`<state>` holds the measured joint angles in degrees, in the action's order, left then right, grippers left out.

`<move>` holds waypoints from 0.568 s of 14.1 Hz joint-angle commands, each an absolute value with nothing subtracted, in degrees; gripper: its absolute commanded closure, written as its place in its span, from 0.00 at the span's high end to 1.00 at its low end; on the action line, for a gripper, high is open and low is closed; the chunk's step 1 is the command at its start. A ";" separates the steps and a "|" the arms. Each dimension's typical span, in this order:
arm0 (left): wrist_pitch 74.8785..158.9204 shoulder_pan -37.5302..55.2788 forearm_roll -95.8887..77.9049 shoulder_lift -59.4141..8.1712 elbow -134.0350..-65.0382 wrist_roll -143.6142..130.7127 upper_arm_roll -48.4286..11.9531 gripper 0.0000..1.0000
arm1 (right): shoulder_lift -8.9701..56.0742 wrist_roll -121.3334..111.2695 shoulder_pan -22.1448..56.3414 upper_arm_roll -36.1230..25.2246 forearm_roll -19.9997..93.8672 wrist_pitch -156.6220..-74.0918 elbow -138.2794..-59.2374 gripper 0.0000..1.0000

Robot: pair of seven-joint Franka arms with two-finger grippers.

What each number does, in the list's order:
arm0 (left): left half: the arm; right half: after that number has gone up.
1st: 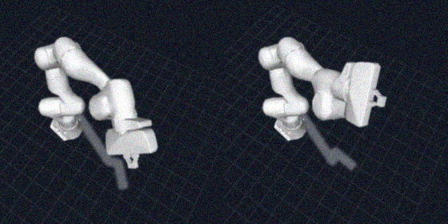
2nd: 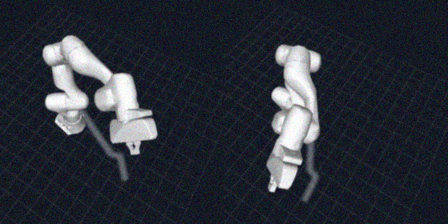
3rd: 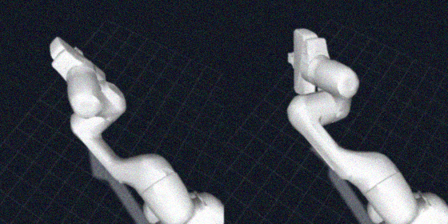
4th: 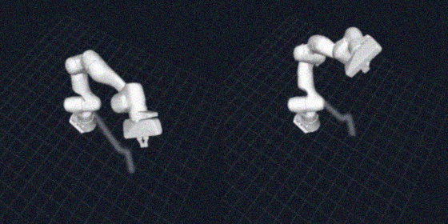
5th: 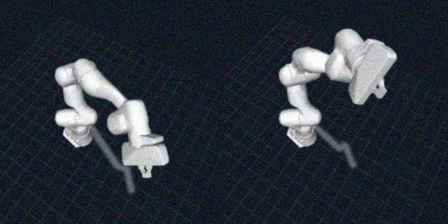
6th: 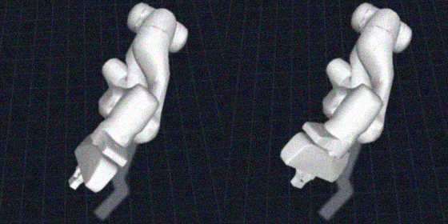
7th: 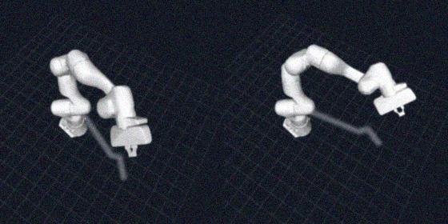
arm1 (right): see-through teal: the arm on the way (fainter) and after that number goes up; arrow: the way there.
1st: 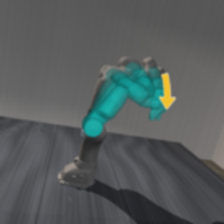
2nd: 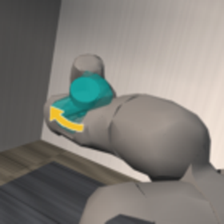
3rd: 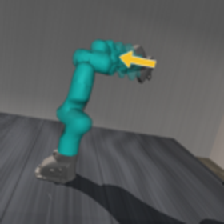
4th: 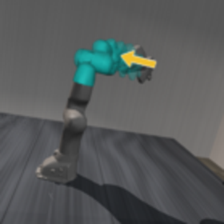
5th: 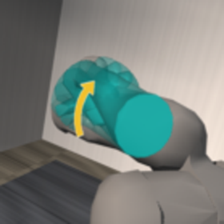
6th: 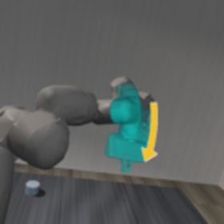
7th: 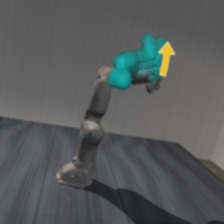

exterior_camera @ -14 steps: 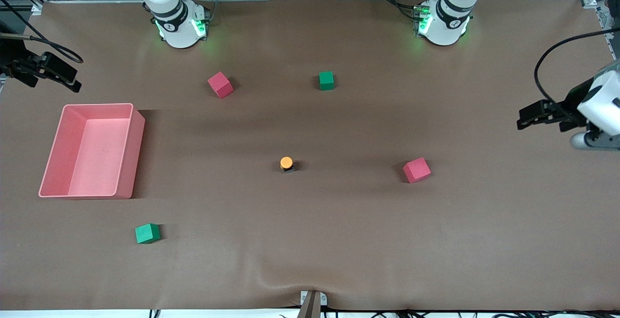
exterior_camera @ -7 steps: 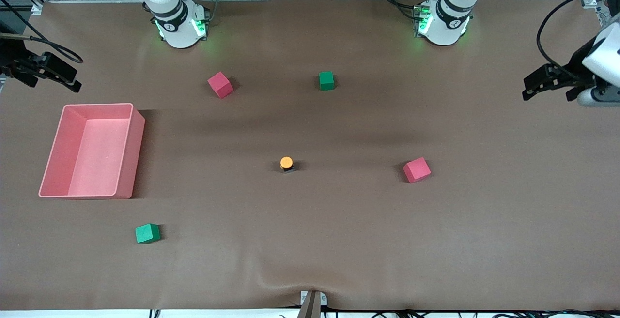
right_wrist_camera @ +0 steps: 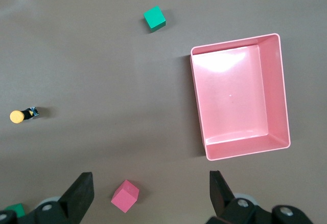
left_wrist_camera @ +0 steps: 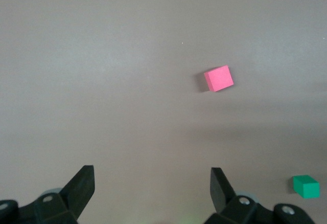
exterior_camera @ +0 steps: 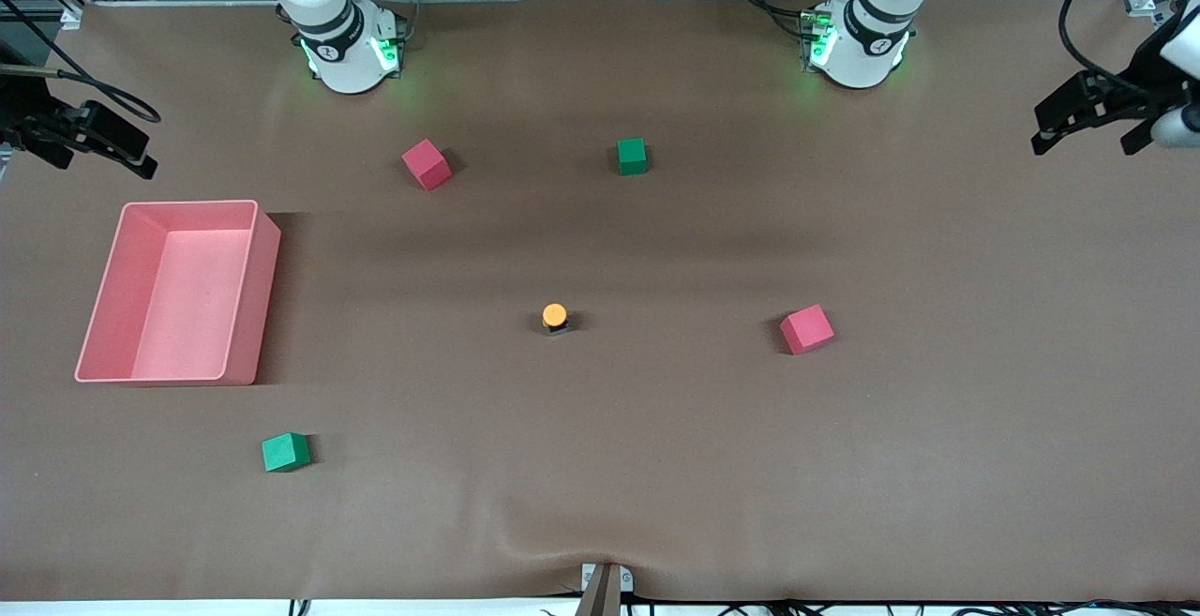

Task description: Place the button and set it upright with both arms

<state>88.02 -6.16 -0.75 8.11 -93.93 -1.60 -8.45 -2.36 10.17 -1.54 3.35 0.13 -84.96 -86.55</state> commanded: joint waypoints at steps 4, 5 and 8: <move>83.85 -6.94 -1.23 8.62 -91.42 -1.76 -8.61 1.00 | -2.37 9.76 -1.84 3.43 0.00 -84.55 -86.13 1.00; 83.76 -6.94 -1.23 8.53 -91.06 -1.76 -8.61 1.00 | -2.37 9.76 -1.85 3.34 0.00 -84.55 -86.13 1.00; 82.19 -6.86 -0.88 8.44 -91.05 -2.54 -8.79 1.00 | -2.37 9.76 -1.76 3.43 0.09 -84.55 -86.13 1.00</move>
<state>84.66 -6.26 -0.75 8.25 -91.92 -1.83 -8.34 -2.36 10.17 -1.54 3.30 0.13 -84.96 -86.55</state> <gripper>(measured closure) 0.000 0.000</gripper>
